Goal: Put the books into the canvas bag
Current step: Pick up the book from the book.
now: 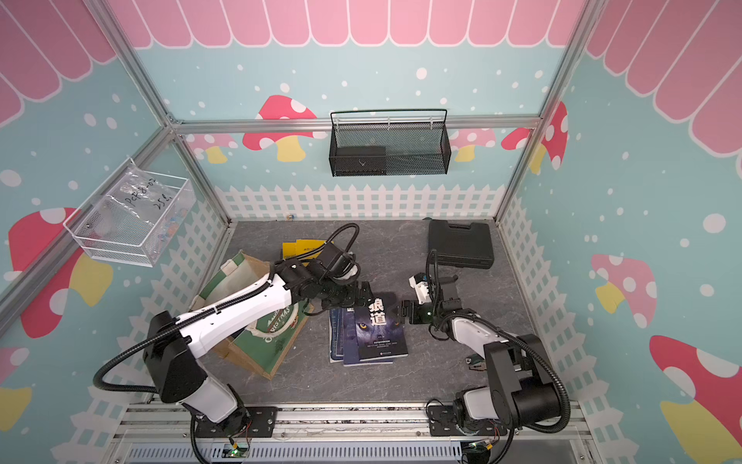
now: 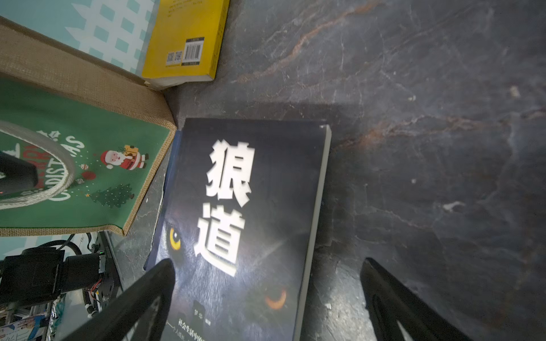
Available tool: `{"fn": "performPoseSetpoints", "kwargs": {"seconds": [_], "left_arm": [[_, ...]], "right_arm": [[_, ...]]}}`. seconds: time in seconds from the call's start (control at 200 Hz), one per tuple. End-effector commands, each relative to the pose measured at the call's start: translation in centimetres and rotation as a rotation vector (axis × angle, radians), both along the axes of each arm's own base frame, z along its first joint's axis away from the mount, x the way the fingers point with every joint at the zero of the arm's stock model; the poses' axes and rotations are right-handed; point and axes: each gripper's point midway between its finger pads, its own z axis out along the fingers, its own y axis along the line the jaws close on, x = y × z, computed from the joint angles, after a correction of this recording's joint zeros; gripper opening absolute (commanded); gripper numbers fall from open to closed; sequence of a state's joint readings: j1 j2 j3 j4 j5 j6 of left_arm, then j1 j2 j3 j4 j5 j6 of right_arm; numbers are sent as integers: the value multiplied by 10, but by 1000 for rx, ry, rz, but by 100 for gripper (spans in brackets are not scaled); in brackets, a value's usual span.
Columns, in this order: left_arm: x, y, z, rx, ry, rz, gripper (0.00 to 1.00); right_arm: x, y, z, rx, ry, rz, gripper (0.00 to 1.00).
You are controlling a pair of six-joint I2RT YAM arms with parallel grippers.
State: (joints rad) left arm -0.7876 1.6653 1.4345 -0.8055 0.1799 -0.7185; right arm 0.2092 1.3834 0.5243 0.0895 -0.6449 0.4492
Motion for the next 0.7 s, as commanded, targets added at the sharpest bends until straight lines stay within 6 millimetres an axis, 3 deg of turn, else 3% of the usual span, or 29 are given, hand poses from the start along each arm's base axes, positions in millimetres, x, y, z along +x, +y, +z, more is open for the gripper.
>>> {"fn": "performPoseSetpoints", "kwargs": {"seconds": [0.0, 0.15, 0.5, 0.575, 0.695], "left_arm": [[10, -7, -21, 3, 15, 51, 99], [13, -8, -56, 25, 64, 97, 99], [5, -25, -106, -39, 165, 82, 99], [4, -28, -112, -66, 183, 74, 99], [2, -39, -111, -156, 196, 58, 99]], "right_arm": [[-10, 0, -11, -2, 12, 19, 99], [-20, 7, -22, 13, 39, 42, 99], [-31, 29, -35, 92, 76, 122, 99], [-32, 34, -30, 128, 55, 147, 99], [-34, 42, -1, 217, -39, 192, 98]]}}
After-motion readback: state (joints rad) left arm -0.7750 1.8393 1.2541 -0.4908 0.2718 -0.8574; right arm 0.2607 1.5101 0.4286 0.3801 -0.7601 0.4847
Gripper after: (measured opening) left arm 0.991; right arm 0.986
